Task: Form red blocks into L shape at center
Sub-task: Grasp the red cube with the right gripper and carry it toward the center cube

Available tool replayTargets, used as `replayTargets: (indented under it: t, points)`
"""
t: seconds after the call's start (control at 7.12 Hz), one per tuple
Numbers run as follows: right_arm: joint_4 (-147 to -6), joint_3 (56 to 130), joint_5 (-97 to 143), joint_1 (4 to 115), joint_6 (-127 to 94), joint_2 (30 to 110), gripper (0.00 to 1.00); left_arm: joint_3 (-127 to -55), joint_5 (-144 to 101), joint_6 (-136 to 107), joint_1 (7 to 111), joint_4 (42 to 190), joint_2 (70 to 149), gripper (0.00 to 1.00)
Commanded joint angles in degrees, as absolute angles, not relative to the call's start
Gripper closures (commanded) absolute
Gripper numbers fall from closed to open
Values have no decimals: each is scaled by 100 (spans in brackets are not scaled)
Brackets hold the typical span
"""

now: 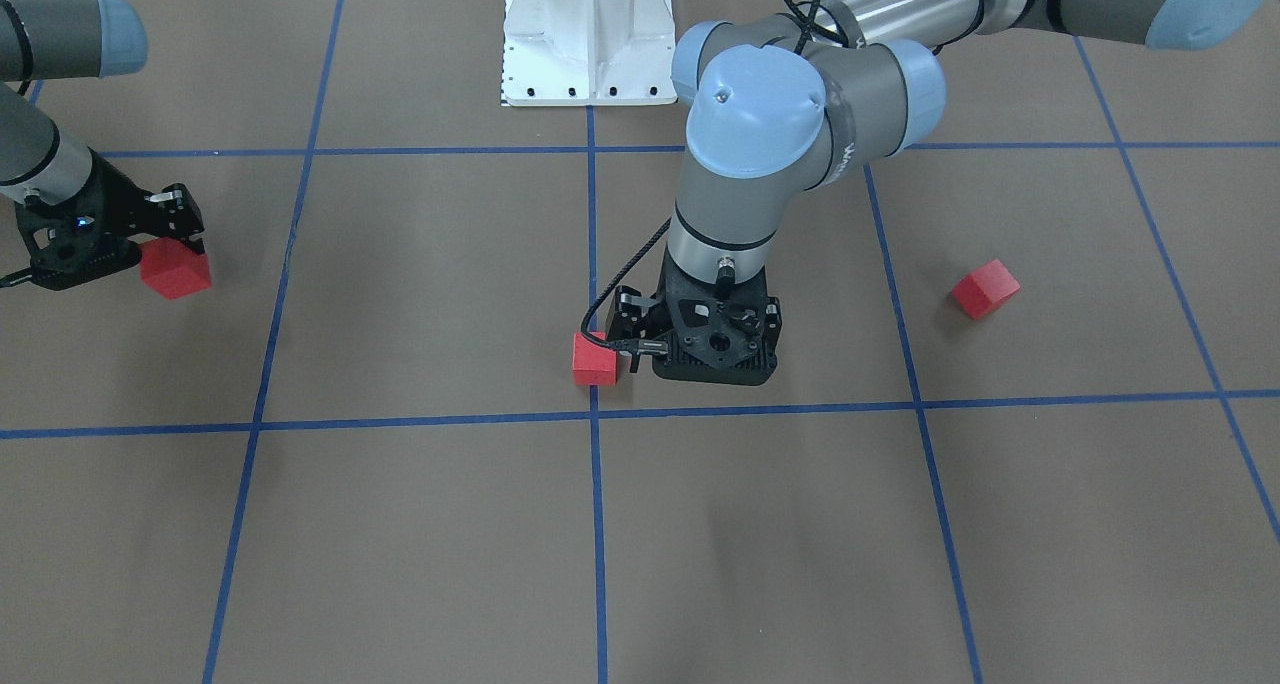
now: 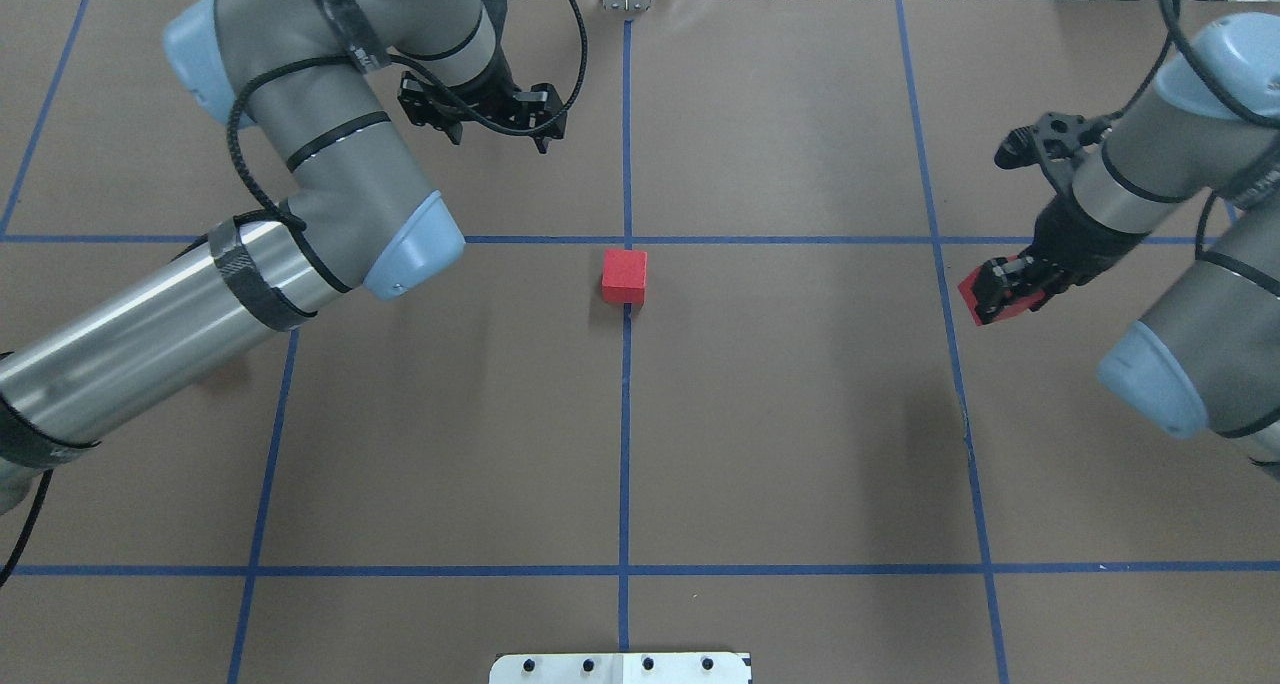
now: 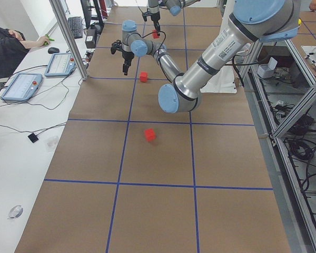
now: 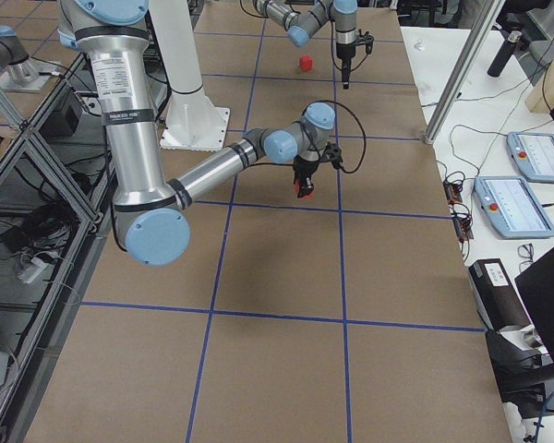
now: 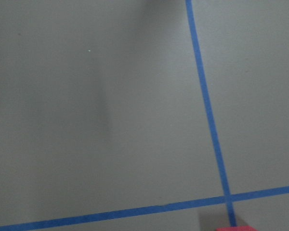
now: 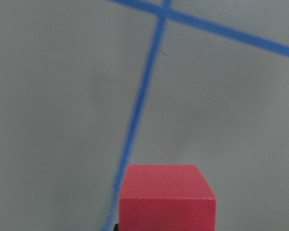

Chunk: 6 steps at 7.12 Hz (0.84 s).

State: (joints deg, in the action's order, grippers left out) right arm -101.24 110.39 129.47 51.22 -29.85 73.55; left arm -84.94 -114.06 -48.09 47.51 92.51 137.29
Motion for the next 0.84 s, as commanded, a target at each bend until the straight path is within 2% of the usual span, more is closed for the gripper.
replayTargets:
  t: [0.0, 0.28, 0.42, 0.7]
  points:
    - [-10811, 10943, 12780, 4302, -4326, 6182, 100, -8963, -11949, -3557, 5498, 9272, 12722, 0]
    - [-10209, 10279, 12412, 3537, -5636, 5435, 100, -9079, -12129, -2745, 5975, 9281, 12218, 0]
    - [-9543, 9866, 12210, 3211, -6165, 5258, 100, -9070, -12129, -2699, 6011, 9290, 12130, 0]
    - [-9098, 8917, 12015, 2840, -6957, 4487, 100, -9053, -12129, -2698, 6012, 9316, 12103, 0]
